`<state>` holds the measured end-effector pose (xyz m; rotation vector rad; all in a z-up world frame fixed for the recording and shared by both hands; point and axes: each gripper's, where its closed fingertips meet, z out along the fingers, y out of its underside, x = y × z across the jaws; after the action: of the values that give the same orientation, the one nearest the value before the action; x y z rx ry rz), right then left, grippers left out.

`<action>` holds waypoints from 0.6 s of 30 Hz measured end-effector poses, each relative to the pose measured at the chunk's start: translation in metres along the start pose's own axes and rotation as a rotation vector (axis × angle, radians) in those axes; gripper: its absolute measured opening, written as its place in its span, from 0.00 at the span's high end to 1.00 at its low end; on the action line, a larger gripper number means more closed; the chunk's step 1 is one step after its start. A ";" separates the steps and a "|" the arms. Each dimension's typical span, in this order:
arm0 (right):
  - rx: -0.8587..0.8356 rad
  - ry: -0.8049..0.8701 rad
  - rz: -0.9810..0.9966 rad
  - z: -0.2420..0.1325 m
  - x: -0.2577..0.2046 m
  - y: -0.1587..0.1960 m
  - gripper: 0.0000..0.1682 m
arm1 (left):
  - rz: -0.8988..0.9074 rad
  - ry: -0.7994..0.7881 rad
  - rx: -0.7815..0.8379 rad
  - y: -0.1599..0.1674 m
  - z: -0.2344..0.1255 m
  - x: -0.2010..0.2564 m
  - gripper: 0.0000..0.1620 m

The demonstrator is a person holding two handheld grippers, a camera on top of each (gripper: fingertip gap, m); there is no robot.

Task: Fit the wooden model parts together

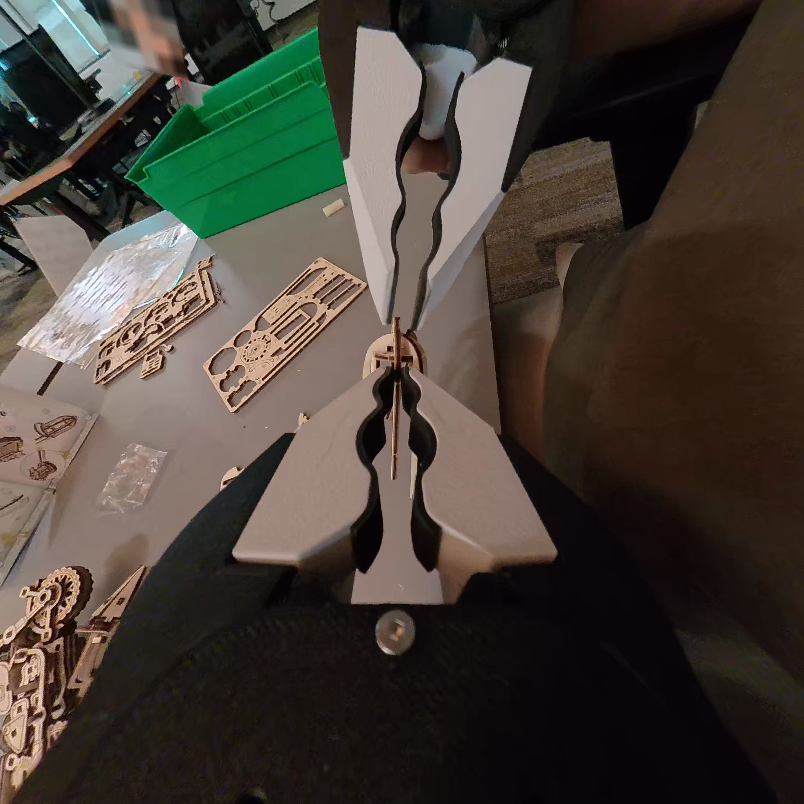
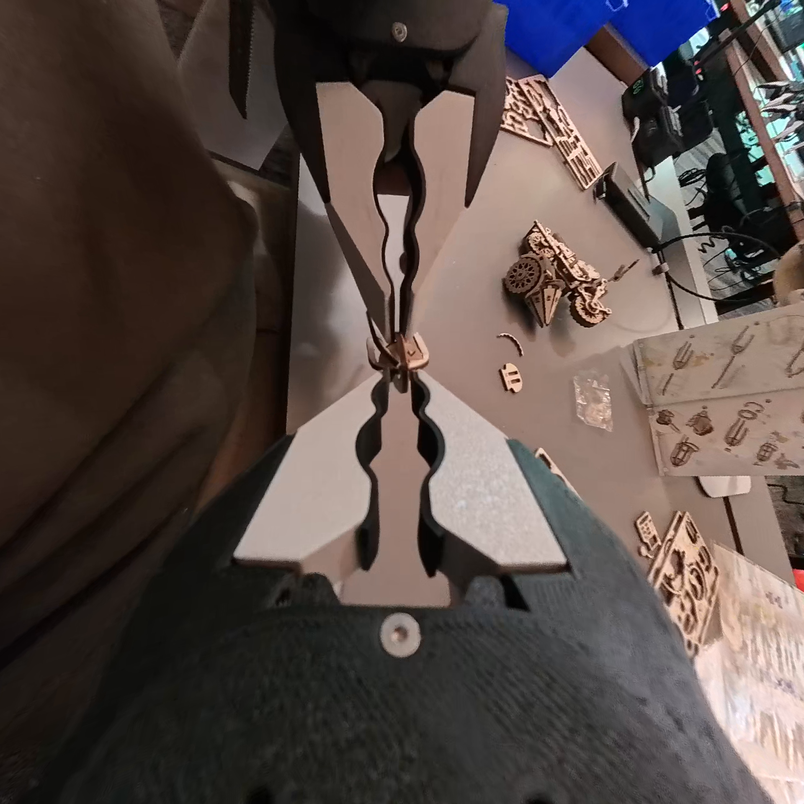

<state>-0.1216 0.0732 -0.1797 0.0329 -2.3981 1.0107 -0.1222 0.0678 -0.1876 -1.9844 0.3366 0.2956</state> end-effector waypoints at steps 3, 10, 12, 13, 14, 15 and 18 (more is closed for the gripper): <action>-0.013 -0.018 0.003 0.002 -0.003 0.003 0.95 | 0.026 -0.007 -0.018 0.003 0.001 0.001 0.99; -0.044 -0.031 -0.022 0.007 -0.009 0.007 0.96 | 0.133 -0.006 -0.087 0.011 0.006 0.010 0.99; -0.052 -0.041 -0.024 0.009 -0.011 0.008 0.96 | 0.143 -0.007 -0.093 0.012 0.007 0.011 0.99; -0.058 -0.045 -0.026 0.009 -0.013 0.009 0.99 | 0.140 -0.010 -0.084 0.010 0.006 0.011 0.99; -0.060 -0.043 -0.031 0.009 -0.013 0.009 0.99 | 0.130 -0.005 -0.083 0.010 0.006 0.011 0.99; -0.059 -0.041 -0.034 0.009 -0.013 0.009 0.99 | 0.119 0.001 -0.082 0.010 0.006 0.011 0.99; -0.063 -0.025 -0.023 0.009 -0.009 0.008 0.99 | 0.112 -0.018 -0.069 0.009 0.006 0.008 0.97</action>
<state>-0.1197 0.0716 -0.1945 0.0501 -2.4448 0.9297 -0.1186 0.0685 -0.2002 -2.0323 0.4323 0.4012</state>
